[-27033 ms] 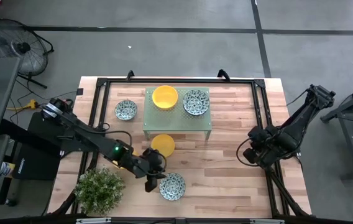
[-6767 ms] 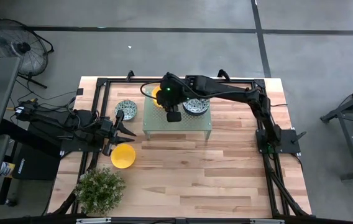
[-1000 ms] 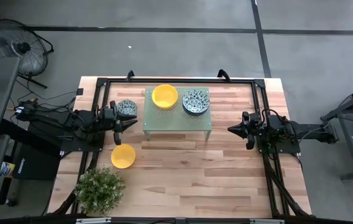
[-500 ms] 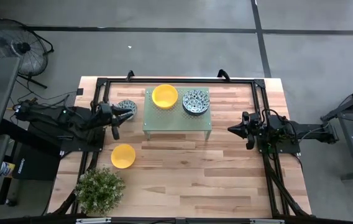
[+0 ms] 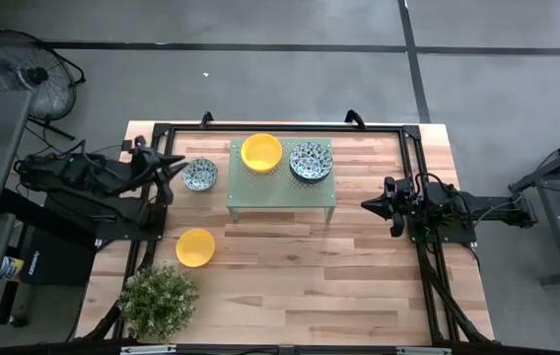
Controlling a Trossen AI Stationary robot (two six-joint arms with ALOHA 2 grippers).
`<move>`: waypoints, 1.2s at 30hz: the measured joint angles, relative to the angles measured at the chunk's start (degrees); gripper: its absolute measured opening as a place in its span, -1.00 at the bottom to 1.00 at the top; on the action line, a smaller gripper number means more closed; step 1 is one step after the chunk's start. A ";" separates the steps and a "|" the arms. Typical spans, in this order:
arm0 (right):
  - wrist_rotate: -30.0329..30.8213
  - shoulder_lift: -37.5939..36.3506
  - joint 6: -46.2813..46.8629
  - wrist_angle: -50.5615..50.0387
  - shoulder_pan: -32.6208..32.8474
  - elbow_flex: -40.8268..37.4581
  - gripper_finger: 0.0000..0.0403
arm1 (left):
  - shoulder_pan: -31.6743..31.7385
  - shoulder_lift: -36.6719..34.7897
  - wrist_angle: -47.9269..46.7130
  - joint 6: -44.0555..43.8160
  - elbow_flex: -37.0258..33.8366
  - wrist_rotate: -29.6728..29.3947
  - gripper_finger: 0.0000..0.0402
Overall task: Pick & Place Mini bowls
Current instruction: Stack the blue bowl on top of the blue bowls on the shelf
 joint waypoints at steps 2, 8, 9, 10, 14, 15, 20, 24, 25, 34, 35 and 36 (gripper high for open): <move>0.01 0.00 0.00 0.00 0.00 0.00 -1.00 | 0.00 -0.01 -2.24 0.00 1.54 -1.10 -0.59; 0.02 0.00 0.00 0.03 0.00 0.00 -1.00 | 0.00 0.09 -4.31 0.92 4.88 -1.26 -0.59; 0.02 0.00 0.00 0.03 0.00 0.00 -1.00 | 0.00 0.42 -3.82 1.49 5.01 -1.03 -0.59; 0.02 0.00 0.00 0.04 0.00 0.00 -1.00 | 0.00 0.87 -2.78 2.23 5.01 -0.78 -0.59; 0.02 0.00 0.00 0.05 0.00 0.00 -1.00 | 0.00 3.32 1.05 6.11 5.01 1.31 -0.59; 0.02 0.00 0.00 0.05 0.00 0.00 -1.00 | 0.00 4.08 2.21 7.24 5.01 2.13 -0.59; 0.02 0.00 0.00 0.07 0.00 0.00 -1.00 | 1.45 6.53 7.57 12.33 4.98 5.36 -0.59; 0.02 0.00 0.00 0.07 0.00 0.00 -1.00 | 7.51 8.15 15.82 17.63 4.98 13.49 -0.59; 0.02 0.00 0.00 0.07 0.00 0.00 -1.00 | 9.56 8.71 18.13 19.41 4.98 16.52 -0.59; 0.02 0.00 0.00 0.09 0.00 0.00 -1.00 | 32.66 16.29 25.14 24.10 4.96 44.27 -0.59; 0.02 0.00 0.00 0.09 0.00 0.00 -1.00 | 35.18 16.89 25.26 23.86 4.98 47.16 -0.59; 0.02 0.00 0.00 0.09 0.00 0.00 -1.00 | 38.05 17.51 24.48 23.65 5.35 50.05 -0.59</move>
